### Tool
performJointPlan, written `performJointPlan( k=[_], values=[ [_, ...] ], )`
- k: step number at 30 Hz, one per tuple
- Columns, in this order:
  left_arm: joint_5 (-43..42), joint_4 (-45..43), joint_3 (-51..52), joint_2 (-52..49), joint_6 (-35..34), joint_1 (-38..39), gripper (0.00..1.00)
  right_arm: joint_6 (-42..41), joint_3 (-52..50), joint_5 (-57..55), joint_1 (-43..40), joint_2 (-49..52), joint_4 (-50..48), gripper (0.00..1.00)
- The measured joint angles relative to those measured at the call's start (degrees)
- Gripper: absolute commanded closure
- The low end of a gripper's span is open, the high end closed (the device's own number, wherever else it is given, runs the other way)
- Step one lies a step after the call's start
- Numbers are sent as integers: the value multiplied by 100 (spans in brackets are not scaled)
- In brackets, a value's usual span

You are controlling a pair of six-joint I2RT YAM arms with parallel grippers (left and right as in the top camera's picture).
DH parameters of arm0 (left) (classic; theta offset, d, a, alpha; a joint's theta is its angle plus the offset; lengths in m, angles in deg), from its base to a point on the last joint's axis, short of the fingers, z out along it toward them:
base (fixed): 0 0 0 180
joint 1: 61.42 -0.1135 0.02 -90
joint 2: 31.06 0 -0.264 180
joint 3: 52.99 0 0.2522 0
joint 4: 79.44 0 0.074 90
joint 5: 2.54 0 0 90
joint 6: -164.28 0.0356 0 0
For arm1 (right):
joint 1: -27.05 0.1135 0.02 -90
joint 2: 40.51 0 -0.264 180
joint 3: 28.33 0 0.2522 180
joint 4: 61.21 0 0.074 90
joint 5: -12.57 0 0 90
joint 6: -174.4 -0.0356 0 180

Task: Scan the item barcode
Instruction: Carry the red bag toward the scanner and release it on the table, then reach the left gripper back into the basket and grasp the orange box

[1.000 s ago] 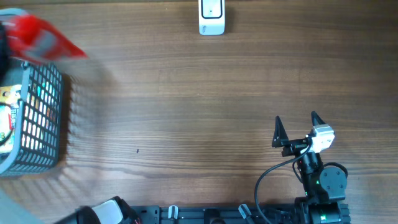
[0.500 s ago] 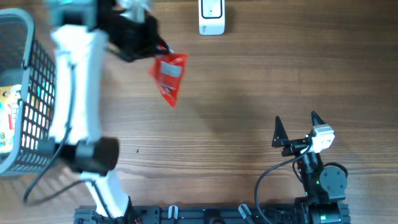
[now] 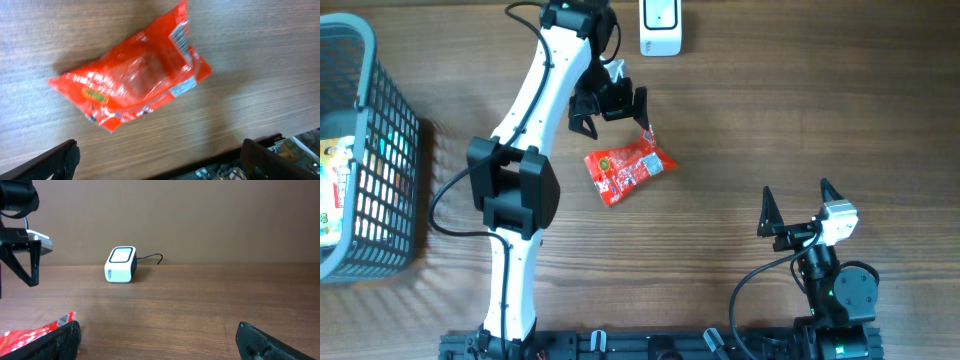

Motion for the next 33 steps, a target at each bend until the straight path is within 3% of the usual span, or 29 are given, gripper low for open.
performJointPlan(
  k=[5, 9, 15, 17, 20, 24, 33],
  values=[
    [-2, 144, -367, 227, 0, -400, 0, 0, 0, 0, 0, 0, 0, 0],
    [11, 118, -903, 1054, 0, -1211, 0, 0, 0, 0, 0, 0, 0, 0],
    [669, -4, -1364, 2680, -391, -3095, 0, 0, 0, 0, 0, -2, 0, 0],
    [879, -15, -1408, 3182, -671, -4280, 0, 0, 0, 0, 0, -2, 0, 0],
    [1010, 42, -1412, 3311, -855, -5805, 0, 0, 0, 0, 0, 0, -2, 0],
    [1051, 140, -1340, 3097, -1071, -6887, 0, 0, 0, 0, 0, 0, 0, 0],
    [1029, -238, 46, 2131, -1189, -7184, 0, 2, 0, 0, 0, 0, 0, 0]
  ],
)
